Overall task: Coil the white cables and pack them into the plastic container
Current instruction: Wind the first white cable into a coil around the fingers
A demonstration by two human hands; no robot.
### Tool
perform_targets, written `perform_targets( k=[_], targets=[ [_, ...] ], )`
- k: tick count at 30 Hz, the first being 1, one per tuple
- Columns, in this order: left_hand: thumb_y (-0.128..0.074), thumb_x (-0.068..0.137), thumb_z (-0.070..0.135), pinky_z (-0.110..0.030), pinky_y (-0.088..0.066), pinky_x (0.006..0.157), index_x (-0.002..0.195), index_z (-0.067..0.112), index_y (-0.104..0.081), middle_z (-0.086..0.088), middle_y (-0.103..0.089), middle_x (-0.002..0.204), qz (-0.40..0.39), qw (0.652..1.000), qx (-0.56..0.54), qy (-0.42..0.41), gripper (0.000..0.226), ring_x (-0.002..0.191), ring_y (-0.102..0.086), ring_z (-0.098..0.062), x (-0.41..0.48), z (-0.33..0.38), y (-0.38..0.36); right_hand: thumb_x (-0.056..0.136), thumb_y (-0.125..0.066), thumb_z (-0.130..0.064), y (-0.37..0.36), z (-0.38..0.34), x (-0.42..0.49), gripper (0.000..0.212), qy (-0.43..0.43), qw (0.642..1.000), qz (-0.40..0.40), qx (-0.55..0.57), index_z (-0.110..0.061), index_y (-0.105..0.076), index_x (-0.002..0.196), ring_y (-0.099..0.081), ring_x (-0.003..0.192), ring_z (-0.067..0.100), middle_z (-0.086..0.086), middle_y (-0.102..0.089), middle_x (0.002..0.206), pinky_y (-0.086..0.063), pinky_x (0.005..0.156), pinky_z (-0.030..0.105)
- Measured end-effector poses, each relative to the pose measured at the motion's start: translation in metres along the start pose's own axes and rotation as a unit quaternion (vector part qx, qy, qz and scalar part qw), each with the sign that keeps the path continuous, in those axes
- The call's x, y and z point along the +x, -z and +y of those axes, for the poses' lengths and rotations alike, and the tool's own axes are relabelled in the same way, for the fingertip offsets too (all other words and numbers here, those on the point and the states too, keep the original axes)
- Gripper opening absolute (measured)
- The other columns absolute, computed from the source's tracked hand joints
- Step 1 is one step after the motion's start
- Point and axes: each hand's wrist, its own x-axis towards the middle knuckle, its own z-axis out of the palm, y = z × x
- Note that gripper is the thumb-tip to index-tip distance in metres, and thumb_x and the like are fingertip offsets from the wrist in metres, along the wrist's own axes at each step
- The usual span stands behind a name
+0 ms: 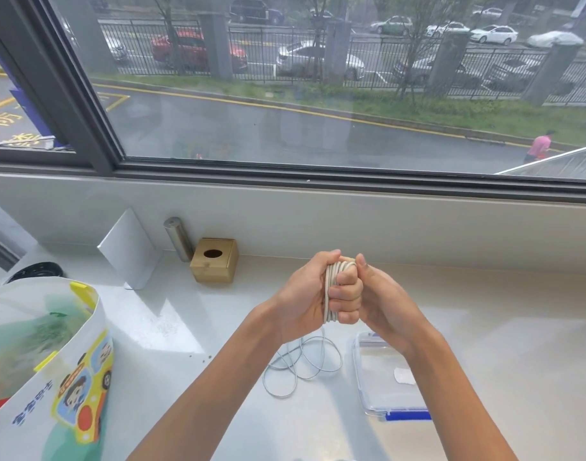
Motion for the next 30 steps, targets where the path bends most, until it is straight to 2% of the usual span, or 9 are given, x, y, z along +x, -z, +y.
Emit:
perform_targets(
  k=[3, 5, 12, 15, 17, 20, 24, 26, 30],
  targets=[
    [-0.02, 0.103, 0.034, -0.023, -0.032, 0.048, 0.066, 0.018, -0.025, 0.002, -0.02, 0.055, -0.024, 1.0, -0.006, 0.009, 0.041, 0.049, -0.018, -0.014, -0.005, 0.002, -0.002, 0.103, -0.047, -0.026, 0.015, -0.003, 0.004, 0.03, -0.005, 0.999, -0.046, -0.009, -0.015, -0.074, 0.114, -0.073, 0.089, 0.018, 0.004, -0.075, 0.097, -0.058, 0.073, 0.028],
    [-0.022, 0.103, 0.036, -0.023, -0.031, 0.048, 0.065, 0.019, -0.024, 0.002, -0.018, 0.056, -0.043, 0.999, -0.016, 0.013, 0.042, 0.049, -0.017, -0.013, -0.008, 0.004, -0.005, 0.102, -0.048, -0.009, 0.02, -0.002, 0.006, 0.03, 0.004, 0.998, -0.05, -0.031, -0.015, -0.072, 0.119, -0.073, 0.091, 0.015, 0.002, -0.076, 0.098, -0.058, 0.077, 0.027],
    [-0.032, 0.105, 0.04, -0.022, -0.034, 0.052, 0.069, 0.02, -0.036, 0.004, -0.024, 0.061, -0.003, 0.999, 0.048, -0.012, 0.041, 0.051, -0.024, -0.011, -0.011, -0.003, -0.011, 0.08, -0.067, -0.016, 0.003, 0.002, 0.009, 0.017, 0.084, 0.977, 0.069, -0.182, -0.024, -0.078, 0.09, -0.071, 0.074, 0.01, -0.002, -0.076, 0.081, -0.056, 0.062, 0.02],
    [-0.033, 0.104, 0.043, -0.023, -0.035, 0.053, 0.071, 0.019, -0.035, 0.002, -0.02, 0.063, 0.001, 0.999, 0.036, -0.038, 0.041, 0.054, -0.02, -0.014, -0.011, -0.003, -0.008, 0.069, -0.062, -0.038, -0.012, 0.024, 0.001, 0.012, 0.058, 0.992, 0.064, -0.094, -0.03, -0.07, 0.075, -0.062, 0.056, -0.001, -0.015, -0.065, 0.063, -0.049, 0.048, 0.013],
    [-0.032, 0.104, 0.044, -0.022, -0.036, 0.053, 0.071, 0.018, -0.036, 0.002, -0.02, 0.062, -0.006, 0.999, 0.017, -0.044, 0.042, 0.052, -0.022, -0.013, -0.01, -0.001, -0.005, 0.079, -0.058, -0.035, -0.017, 0.034, -0.006, 0.019, 0.034, 0.999, 0.016, -0.003, -0.027, -0.071, 0.09, -0.069, 0.076, 0.0, -0.015, -0.071, 0.078, -0.055, 0.066, 0.017],
    [-0.032, 0.105, 0.04, -0.023, -0.037, 0.052, 0.07, 0.018, -0.036, 0.002, -0.021, 0.06, -0.024, 0.998, 0.014, -0.064, 0.041, 0.049, -0.028, -0.009, -0.007, -0.001, 0.001, 0.088, -0.062, -0.021, -0.019, 0.03, -0.011, 0.028, -0.012, 0.997, -0.026, 0.077, -0.021, -0.072, 0.114, -0.067, 0.116, 0.018, 0.006, -0.073, 0.117, -0.056, 0.091, 0.031],
    [-0.032, 0.106, 0.034, -0.024, -0.037, 0.051, 0.07, 0.017, -0.037, 0.003, -0.024, 0.06, -0.034, 0.995, 0.038, -0.089, 0.04, 0.049, -0.029, -0.01, -0.002, -0.002, 0.006, 0.088, -0.067, -0.011, -0.013, 0.018, -0.015, 0.038, -0.051, 0.983, -0.061, 0.168, -0.008, -0.066, 0.126, -0.062, 0.12, 0.025, 0.016, -0.065, 0.124, -0.05, 0.101, 0.039],
    [-0.031, 0.106, 0.033, -0.025, -0.036, 0.052, 0.07, 0.017, -0.038, 0.003, -0.026, 0.059, -0.032, 0.993, 0.052, -0.103, 0.04, 0.049, -0.03, -0.01, 0.0, -0.003, 0.007, 0.094, -0.059, -0.011, -0.006, 0.011, -0.017, 0.04, -0.065, 0.973, -0.063, 0.212, 0.0, -0.06, 0.132, -0.061, 0.113, 0.029, 0.018, -0.063, 0.124, -0.045, 0.107, 0.045],
    [-0.028, 0.106, 0.031, -0.028, -0.047, 0.058, 0.071, 0.017, -0.04, 0.004, -0.032, 0.06, -0.063, 0.986, 0.095, -0.124, 0.04, 0.05, -0.041, -0.011, 0.003, -0.006, 0.005, 0.096, -0.051, -0.015, -0.003, -0.001, -0.022, 0.031, -0.048, 0.986, -0.054, 0.149, -0.002, -0.066, 0.12, -0.056, 0.094, 0.029, 0.015, -0.063, 0.106, -0.053, 0.084, 0.032]
  ],
)
